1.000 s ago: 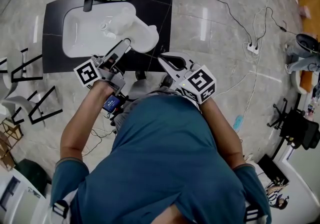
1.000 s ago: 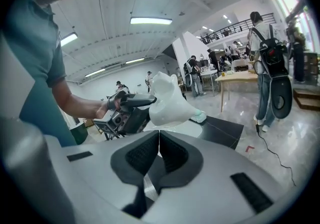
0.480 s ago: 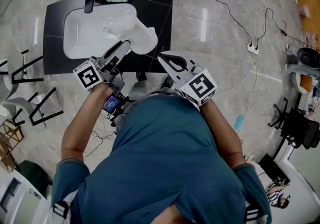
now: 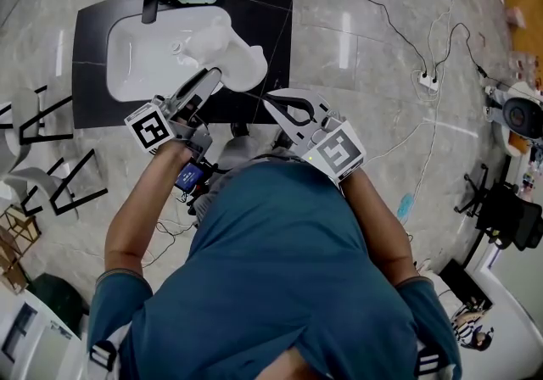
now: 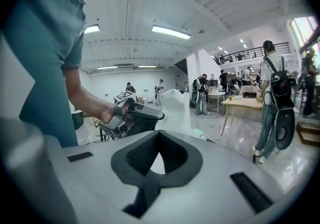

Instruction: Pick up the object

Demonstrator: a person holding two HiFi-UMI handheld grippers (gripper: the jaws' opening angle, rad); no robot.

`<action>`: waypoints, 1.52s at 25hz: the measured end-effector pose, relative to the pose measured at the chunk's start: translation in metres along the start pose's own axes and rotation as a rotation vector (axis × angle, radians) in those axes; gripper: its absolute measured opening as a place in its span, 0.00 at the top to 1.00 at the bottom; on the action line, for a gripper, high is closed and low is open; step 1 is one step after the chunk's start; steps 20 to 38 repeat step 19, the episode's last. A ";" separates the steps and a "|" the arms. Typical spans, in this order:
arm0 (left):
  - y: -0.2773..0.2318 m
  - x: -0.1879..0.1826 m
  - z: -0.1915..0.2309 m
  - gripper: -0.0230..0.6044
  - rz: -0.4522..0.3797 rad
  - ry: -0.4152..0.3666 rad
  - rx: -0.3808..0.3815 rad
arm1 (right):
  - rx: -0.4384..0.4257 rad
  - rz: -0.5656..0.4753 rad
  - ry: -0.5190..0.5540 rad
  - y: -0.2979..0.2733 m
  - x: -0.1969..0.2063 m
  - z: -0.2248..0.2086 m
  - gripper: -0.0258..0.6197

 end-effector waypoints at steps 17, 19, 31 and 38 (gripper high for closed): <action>-0.002 0.007 0.005 0.79 0.009 0.022 -0.013 | 0.005 0.026 -0.011 0.004 0.003 -0.001 0.94; -0.002 0.007 0.006 0.79 0.013 0.009 -0.018 | 0.007 0.039 -0.016 0.005 0.003 -0.002 0.94; -0.002 0.007 0.006 0.79 0.013 0.009 -0.018 | 0.007 0.039 -0.016 0.005 0.003 -0.002 0.94; -0.002 0.007 0.006 0.79 0.013 0.009 -0.018 | 0.007 0.039 -0.016 0.005 0.003 -0.002 0.94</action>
Point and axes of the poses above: the fingertips, and each gripper's own axes: y backward along the fingers, z to its left, x out of its underside, the point moved 5 cm from there along y, backward along the fingers, and after that the axes turned 13 degrees about -z, right-handed, at the moved point
